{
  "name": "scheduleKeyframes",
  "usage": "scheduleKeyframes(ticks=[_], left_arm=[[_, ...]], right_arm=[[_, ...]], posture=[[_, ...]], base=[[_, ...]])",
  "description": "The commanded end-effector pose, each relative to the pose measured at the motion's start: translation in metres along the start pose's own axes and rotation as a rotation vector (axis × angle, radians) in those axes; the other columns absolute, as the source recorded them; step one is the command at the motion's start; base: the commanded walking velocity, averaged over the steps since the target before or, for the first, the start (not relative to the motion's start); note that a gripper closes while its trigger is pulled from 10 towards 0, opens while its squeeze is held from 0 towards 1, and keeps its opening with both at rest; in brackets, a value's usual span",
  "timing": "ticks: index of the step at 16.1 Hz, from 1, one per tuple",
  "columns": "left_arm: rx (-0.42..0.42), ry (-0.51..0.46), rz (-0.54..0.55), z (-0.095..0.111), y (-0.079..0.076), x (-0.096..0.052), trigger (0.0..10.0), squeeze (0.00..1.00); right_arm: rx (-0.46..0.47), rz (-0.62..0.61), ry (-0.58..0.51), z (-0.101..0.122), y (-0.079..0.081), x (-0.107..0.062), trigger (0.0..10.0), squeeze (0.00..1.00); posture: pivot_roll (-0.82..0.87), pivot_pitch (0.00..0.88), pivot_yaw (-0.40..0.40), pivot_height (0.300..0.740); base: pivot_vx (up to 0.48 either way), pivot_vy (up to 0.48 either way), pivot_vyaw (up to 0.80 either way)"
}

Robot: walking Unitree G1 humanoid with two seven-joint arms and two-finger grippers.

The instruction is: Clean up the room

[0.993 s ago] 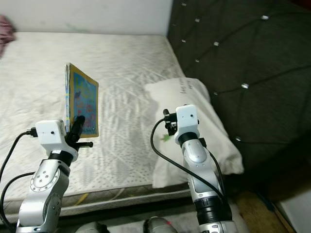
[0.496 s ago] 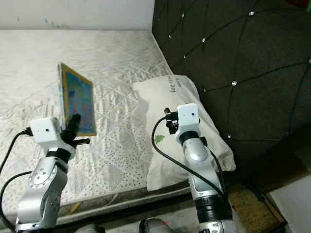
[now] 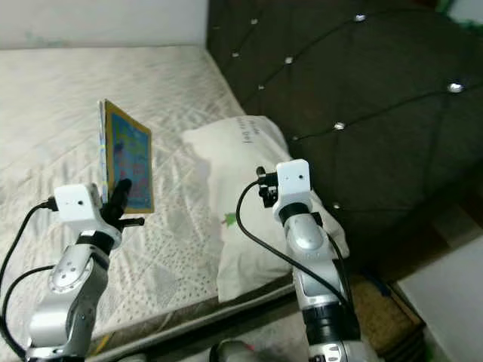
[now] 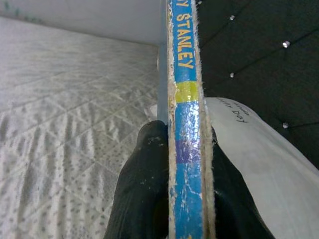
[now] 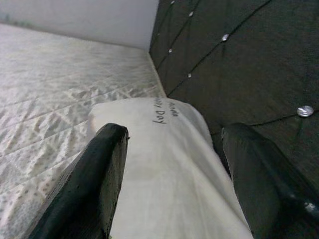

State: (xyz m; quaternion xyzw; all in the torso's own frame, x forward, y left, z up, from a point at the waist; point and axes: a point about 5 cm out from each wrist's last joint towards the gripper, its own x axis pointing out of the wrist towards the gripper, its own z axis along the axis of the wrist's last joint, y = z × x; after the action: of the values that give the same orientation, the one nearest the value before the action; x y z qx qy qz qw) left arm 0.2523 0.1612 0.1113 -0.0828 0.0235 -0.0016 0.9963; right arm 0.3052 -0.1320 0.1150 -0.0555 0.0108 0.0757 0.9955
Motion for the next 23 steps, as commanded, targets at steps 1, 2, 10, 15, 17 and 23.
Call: scheduleKeyframes(ticks=[1, 2, 10, 15, 17, 23], left_arm=[[0.000, -0.031, -0.021, 0.006, -0.006, 0.002, 10.0, 0.00], [-0.002, -0.030, -0.021, 0.006, -0.007, 0.002, 10.0, 0.00], [-0.016, -0.038, 0.004, 0.006, -0.007, 0.002, 10.0, 0.00], [-0.057, -0.028, 0.103, 0.003, 0.002, 0.001, 10.0, 0.00], [-0.069, -0.020, 0.109, 0.002, 0.003, 0.000, 10.0, 0.00], [-0.121, 0.010, 0.135, -0.001, 0.005, 0.001, 10.0, 0.00]], right_arm=[[-0.003, -0.024, -0.001, 0.001, -0.007, -0.001, 10.0, 0.00], [-0.003, -0.024, -0.001, 0.001, -0.007, -0.001, 10.0, 0.00], [-0.009, -0.002, -0.023, 0.003, -0.005, 0.000, 10.0, 0.00], [-0.039, 0.054, -0.038, 0.005, 0.001, 0.000, 10.0, 0.00], [-0.037, 0.053, -0.034, 0.005, 0.002, 0.000, 10.0, 0.00], [-0.019, 0.056, -0.033, 0.005, 0.001, 0.001, 10.0, 0.00]], posture=[[-0.07, 0.000, -0.089, 0.740], [-0.07, 0.000, -0.089, 0.740], [-0.07, 0.000, -0.093, 0.740], [-0.06, 0.000, -0.103, 0.740], [-0.06, 0.000, -0.106, 0.740], [-0.07, 0.009, -0.101, 0.740]], base=[[0.000, 0.000, -0.80], [0.000, 0.000, -0.80], [0.000, 0.000, -0.46], [0.000, 0.000, 0.16], [0.000, 0.000, 0.80], [0.000, 0.000, 0.00]])
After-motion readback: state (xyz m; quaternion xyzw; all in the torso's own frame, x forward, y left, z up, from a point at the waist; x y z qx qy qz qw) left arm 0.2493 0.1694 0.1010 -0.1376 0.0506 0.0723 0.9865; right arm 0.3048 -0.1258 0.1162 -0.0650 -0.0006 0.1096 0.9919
